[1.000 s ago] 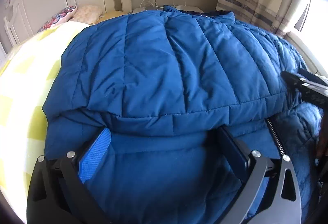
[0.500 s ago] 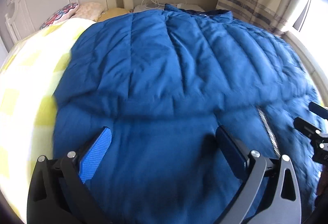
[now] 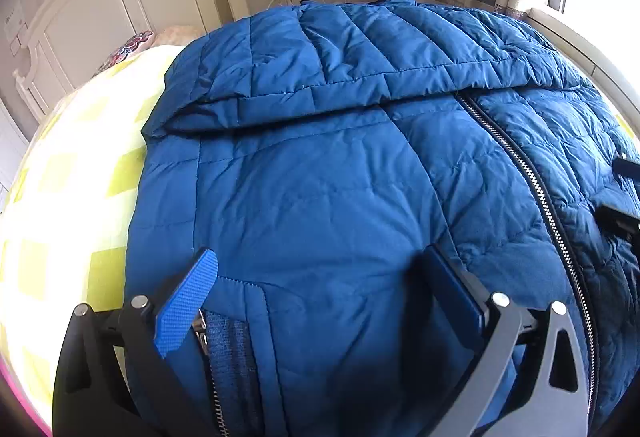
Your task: Fold large clothes
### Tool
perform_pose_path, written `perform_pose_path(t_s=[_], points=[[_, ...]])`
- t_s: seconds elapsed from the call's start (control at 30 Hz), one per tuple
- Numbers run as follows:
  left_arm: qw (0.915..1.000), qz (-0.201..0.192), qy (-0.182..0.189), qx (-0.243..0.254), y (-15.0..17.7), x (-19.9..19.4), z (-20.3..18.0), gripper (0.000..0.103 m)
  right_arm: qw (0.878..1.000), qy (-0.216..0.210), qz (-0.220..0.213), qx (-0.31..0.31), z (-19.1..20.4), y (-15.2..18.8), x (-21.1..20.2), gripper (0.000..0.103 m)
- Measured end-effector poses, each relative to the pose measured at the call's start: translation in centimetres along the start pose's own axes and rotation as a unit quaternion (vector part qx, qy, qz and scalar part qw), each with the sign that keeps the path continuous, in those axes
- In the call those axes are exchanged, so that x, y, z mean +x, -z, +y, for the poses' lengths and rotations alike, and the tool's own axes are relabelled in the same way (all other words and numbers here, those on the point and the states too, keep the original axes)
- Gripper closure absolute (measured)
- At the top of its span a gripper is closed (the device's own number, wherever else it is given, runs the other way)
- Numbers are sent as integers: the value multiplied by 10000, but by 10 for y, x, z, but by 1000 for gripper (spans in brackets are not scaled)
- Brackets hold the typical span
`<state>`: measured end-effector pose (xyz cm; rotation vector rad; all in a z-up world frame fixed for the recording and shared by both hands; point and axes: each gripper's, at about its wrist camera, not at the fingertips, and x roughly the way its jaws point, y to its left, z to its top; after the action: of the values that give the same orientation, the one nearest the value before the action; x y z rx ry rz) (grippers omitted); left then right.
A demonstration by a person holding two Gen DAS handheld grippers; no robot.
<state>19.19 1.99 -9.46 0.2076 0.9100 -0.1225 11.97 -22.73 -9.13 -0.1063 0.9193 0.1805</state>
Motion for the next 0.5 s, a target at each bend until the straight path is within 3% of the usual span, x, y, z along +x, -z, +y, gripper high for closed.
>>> perform_pose_path(t_s=[0.37, 0.43, 0.5], points=[[9998, 61, -45, -172, 2, -6, 1, 2, 9996, 247, -94, 48, 4, 14, -14, 17], [9985, -39, 375, -407, 10, -29, 2, 2, 9998, 68, -182, 68, 14, 25, -26, 17], [9950, -229, 949, -206, 24, -54, -9, 2, 9989, -120, -241, -390, 37, 39, -37, 17]])
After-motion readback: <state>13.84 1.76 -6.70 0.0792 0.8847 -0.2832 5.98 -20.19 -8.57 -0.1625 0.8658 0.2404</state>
